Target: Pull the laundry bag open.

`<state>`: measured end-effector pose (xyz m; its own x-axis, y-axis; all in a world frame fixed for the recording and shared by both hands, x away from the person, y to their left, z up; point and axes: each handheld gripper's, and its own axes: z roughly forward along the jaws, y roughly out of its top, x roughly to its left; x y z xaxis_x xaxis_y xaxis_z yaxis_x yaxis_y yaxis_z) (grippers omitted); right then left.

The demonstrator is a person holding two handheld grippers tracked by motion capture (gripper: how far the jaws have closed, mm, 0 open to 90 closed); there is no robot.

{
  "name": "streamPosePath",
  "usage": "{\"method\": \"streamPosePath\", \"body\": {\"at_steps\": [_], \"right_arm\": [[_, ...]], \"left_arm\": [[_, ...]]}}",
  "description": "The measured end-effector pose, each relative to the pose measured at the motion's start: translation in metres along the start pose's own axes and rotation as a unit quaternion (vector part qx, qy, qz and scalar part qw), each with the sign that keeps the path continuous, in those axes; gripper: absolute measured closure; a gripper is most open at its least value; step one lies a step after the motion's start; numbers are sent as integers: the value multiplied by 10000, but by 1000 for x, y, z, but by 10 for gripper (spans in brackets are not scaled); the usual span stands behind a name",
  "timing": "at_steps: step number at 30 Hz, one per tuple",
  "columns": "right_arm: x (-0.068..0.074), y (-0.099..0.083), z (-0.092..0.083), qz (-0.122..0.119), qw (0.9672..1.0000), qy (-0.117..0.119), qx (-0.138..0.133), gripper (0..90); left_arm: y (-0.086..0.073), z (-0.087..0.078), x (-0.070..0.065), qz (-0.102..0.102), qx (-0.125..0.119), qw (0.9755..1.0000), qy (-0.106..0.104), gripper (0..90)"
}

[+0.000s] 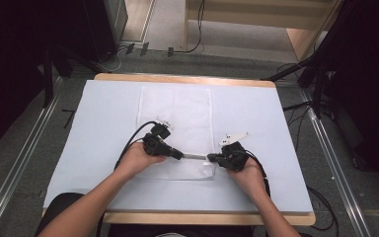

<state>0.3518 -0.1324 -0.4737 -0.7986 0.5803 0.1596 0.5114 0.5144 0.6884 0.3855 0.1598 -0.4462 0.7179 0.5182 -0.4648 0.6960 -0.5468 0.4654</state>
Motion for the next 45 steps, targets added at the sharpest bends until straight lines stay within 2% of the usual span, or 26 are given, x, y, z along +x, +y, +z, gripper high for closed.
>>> {"method": "streamPosePath", "body": {"at_steps": [6, 11, 21, 25, 30, 32, 35, 38, 39, 40, 42, 43, 45], "right_arm": [[0, 0, 0, -28, 10000, 8, -18, 900], [0, -1, 0, -49, 10000, 5, -32, 900], [-4, -1, 0, -17, 9999, 112, -57, 900], [-5, 0, 0, -18, 9999, 151, -11, 900], [-6, 1, 1, 4, 9998, 212, 13, 900], [-6, 1, 1, 18, 9997, 239, 26, 900], [-7, 2, 1, 16, 9996, 263, 46, 900], [-7, 2, 1, 29, 9996, 292, 45, 900], [-7, 3, 1, 29, 9995, 303, 72, 900], [-9, 4, 0, 13, 9994, 343, 110, 900], [-12, 5, -2, 84, 9989, 439, 115, 839], [-13, 5, -4, 138, 9990, 422, 60, 824], [-17, 6, -9, 114, 9996, 251, 19, 747]], "left_arm": [[-30, -32, 15, -140, -42, 9996, 228, 881], [-53, -57, 32, -382, -135, 9985, 371, 881], [-83, -83, 49, -637, -270, 9963, 511, 881], [-97, -93, 54, -770, -331, 9954, 475, 882], [-110, -108, 59, -950, -537, 9921, 624, 882], [-115, -110, 61, -1040, -621, 9911, 551, 882], [-114, -109, 59, -912, -623, 9919, 621, 879], [-116, -110, 58, -718, -766, 9923, 658, 861], [-116, -111, 57, -703, -813, 9917, 709, 848], [-117, -112, 58, -711, -837, 9915, 701, 800], [-119, -116, 59, -713, -993, 9903, 667, 721], [-119, -117, 59, -725, -1071, 9891, 708, 659], [-120, -120, 60, -704, -1190, 9865, 872, 609]]}}
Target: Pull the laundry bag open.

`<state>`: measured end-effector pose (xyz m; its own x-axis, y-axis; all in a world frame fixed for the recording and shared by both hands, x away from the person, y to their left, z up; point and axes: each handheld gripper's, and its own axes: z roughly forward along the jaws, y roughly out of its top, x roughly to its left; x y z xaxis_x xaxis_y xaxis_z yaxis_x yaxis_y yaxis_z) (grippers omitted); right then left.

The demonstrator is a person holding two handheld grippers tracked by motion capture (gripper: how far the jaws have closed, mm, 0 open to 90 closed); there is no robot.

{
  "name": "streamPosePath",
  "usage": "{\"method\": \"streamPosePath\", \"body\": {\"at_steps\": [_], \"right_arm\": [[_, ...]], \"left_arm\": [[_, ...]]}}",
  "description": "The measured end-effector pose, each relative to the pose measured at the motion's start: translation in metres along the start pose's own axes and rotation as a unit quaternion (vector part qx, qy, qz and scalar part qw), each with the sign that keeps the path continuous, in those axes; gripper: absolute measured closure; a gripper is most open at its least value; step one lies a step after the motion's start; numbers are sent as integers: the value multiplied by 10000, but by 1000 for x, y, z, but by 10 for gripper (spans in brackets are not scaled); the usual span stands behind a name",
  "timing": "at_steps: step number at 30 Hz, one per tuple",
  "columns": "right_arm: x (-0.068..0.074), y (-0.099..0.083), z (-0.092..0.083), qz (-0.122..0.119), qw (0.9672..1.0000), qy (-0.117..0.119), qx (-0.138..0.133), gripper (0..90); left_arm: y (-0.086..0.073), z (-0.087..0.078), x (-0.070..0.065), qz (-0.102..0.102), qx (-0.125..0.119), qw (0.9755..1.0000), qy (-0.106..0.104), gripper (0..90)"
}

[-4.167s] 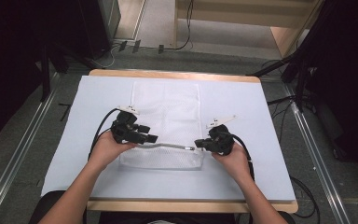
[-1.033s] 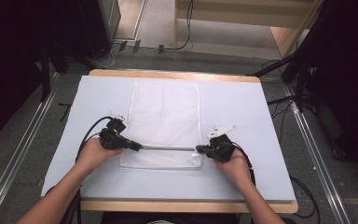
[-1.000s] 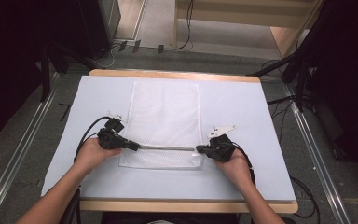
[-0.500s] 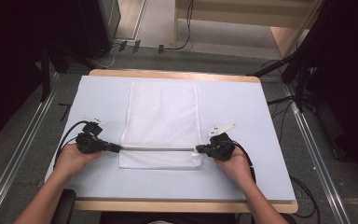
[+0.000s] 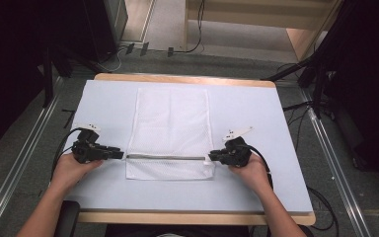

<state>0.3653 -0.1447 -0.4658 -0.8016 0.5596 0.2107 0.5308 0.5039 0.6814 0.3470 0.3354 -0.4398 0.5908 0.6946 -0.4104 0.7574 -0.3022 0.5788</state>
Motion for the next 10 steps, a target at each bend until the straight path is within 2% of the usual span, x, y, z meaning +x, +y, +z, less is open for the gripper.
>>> {"method": "streamPosePath", "body": {"at_steps": [2, 5, 8, 10], "right_arm": [[-4, 0, -5, 47, 9998, -151, -152, 679], [-10, -1, -11, 148, 9991, -283, -281, 615], [-14, -2, -13, 234, 9988, -304, -310, 577], [-15, -3, -12, 303, 9986, -303, -302, 561]], "left_arm": [[0, -1, 2, -38, -145, 9998, 142, 510], [0, -3, 3, -65, -247, 9989, 394, 422], [0, -4, 4, 18, -272, 9983, 514, 386], [0, -6, 6, -26, -322, 9980, 536, 377]]}}
